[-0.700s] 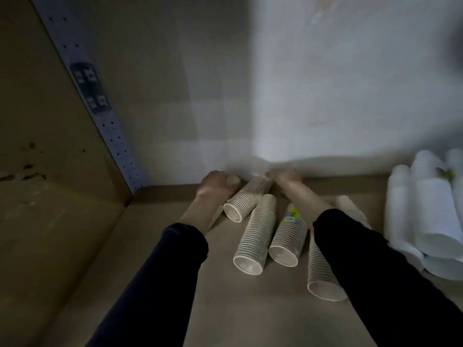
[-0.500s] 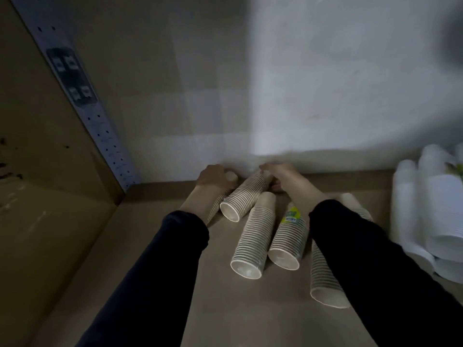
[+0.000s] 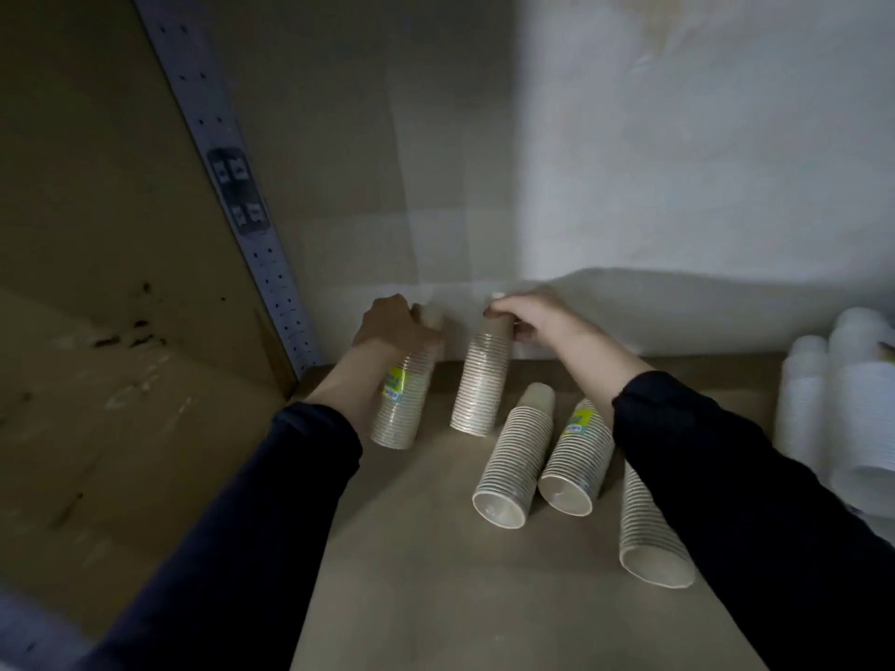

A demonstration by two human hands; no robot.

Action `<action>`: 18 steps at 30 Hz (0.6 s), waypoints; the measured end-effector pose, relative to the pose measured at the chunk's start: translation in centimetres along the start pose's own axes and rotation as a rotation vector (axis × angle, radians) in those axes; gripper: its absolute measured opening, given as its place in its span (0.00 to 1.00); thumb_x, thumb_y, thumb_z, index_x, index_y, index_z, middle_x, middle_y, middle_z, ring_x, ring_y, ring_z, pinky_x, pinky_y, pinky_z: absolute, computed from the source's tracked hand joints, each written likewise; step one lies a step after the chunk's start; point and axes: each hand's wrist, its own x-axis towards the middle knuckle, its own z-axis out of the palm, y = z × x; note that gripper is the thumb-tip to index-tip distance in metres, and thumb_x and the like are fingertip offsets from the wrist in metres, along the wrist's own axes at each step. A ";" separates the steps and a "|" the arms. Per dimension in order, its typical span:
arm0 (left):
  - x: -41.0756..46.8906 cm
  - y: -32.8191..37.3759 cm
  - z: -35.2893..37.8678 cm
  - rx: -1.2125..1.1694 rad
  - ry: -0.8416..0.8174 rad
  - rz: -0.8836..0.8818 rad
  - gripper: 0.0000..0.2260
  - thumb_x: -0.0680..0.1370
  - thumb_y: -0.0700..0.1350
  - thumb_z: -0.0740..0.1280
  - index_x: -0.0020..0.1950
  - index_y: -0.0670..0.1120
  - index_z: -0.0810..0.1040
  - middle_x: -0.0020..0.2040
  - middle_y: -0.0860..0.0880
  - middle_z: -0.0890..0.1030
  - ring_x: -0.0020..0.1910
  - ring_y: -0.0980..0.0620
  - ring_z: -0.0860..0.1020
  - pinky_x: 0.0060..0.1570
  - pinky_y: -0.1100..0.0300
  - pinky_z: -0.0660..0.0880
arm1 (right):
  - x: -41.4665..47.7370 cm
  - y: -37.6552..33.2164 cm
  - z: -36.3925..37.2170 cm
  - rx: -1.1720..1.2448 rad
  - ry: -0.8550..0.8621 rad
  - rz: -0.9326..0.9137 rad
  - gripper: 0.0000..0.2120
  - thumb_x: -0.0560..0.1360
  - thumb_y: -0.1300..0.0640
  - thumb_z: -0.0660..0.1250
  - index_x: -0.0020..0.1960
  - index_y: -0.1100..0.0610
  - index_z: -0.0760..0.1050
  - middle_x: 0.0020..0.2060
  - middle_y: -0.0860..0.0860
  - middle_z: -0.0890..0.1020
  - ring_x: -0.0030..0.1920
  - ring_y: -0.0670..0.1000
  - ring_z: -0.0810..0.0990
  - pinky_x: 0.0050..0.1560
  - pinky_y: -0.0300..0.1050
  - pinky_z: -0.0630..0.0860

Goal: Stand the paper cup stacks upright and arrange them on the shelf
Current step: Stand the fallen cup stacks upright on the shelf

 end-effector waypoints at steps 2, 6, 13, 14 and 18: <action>-0.7 -0.5 -1.4 -0.039 0.055 -0.024 0.24 0.68 0.50 0.72 0.57 0.38 0.72 0.59 0.40 0.77 0.58 0.41 0.77 0.45 0.58 0.71 | -1.0 -1.0 0.9 -0.075 0.090 -0.139 0.11 0.62 0.62 0.75 0.38 0.58 0.73 0.35 0.53 0.77 0.41 0.53 0.78 0.35 0.42 0.75; -2.6 -1.9 -2.7 -0.158 0.144 -0.055 0.27 0.68 0.49 0.74 0.59 0.38 0.69 0.59 0.40 0.76 0.58 0.41 0.76 0.44 0.57 0.72 | -3.5 -1.0 2.7 -0.257 0.173 -0.264 0.22 0.62 0.57 0.76 0.52 0.60 0.72 0.42 0.51 0.75 0.45 0.50 0.74 0.37 0.36 0.68; -5.0 -3.8 -2.6 -0.272 0.130 -0.093 0.21 0.70 0.45 0.74 0.55 0.37 0.69 0.58 0.37 0.77 0.56 0.41 0.77 0.43 0.59 0.71 | -5.7 -0.5 3.2 -0.281 0.182 -0.288 0.26 0.65 0.59 0.74 0.61 0.62 0.71 0.59 0.57 0.78 0.59 0.56 0.76 0.49 0.37 0.67; -5.1 -3.8 -2.6 -0.277 0.116 -0.098 0.22 0.70 0.45 0.74 0.57 0.36 0.68 0.58 0.37 0.76 0.57 0.40 0.77 0.45 0.58 0.72 | -5.8 -0.5 3.1 -0.290 0.172 -0.285 0.26 0.65 0.59 0.74 0.61 0.62 0.71 0.59 0.57 0.78 0.58 0.56 0.77 0.49 0.37 0.68; -5.6 -3.7 -3.3 -0.248 0.077 -0.120 0.25 0.71 0.46 0.73 0.61 0.36 0.67 0.61 0.38 0.75 0.60 0.40 0.75 0.50 0.56 0.74 | -6.3 -0.8 3.0 -0.326 0.166 -0.288 0.23 0.65 0.58 0.74 0.58 0.62 0.74 0.56 0.57 0.80 0.55 0.55 0.78 0.44 0.36 0.68</action>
